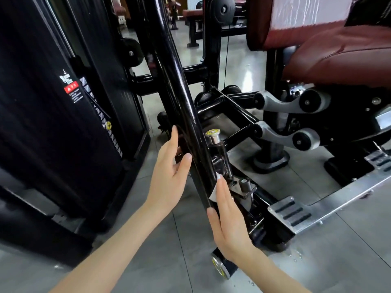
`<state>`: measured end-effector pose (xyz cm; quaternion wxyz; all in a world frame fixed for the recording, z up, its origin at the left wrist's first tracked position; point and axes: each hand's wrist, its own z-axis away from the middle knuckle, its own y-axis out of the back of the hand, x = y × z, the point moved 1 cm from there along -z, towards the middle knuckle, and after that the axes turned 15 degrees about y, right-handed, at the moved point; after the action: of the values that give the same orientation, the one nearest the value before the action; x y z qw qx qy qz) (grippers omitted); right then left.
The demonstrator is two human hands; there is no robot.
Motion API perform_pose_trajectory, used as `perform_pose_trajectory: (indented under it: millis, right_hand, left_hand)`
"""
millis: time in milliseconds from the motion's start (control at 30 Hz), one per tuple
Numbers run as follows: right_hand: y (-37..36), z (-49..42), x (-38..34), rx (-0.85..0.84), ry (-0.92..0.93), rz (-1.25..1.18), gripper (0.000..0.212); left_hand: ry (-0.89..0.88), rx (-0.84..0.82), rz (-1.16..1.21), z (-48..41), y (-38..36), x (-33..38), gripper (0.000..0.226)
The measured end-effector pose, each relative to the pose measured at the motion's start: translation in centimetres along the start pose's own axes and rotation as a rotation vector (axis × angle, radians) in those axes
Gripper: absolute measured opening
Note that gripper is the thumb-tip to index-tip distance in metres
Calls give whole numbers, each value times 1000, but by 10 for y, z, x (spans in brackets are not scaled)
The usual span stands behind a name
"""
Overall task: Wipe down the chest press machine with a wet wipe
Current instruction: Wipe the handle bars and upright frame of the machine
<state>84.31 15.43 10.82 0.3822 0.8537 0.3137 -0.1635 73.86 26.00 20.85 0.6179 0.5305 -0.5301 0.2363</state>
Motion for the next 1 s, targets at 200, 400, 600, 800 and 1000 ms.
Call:
perform_pose_trajectory:
  millis: [200, 400, 600, 800, 1000]
  right_hand:
    - [0, -34, -6, 85, -26, -48, 59]
    - [-9, 32, 3, -19, 55, 49, 56]
    - [1, -87, -2, 93, 180, 149, 60]
    - [-4, 20, -5, -15, 16, 102, 57]
    - [49, -24, -27, 200, -390, -151, 44]
  left_hand:
    - [34, 3, -32, 8, -9, -8, 63]
    - [81, -33, -27, 13, -11, -23, 70]
    - [128, -41, 139, 10, 1, -24, 69]
    - [116, -45, 75, 16, -7, -23, 72]
    - [130, -58, 18, 15, -7, -24, 74]
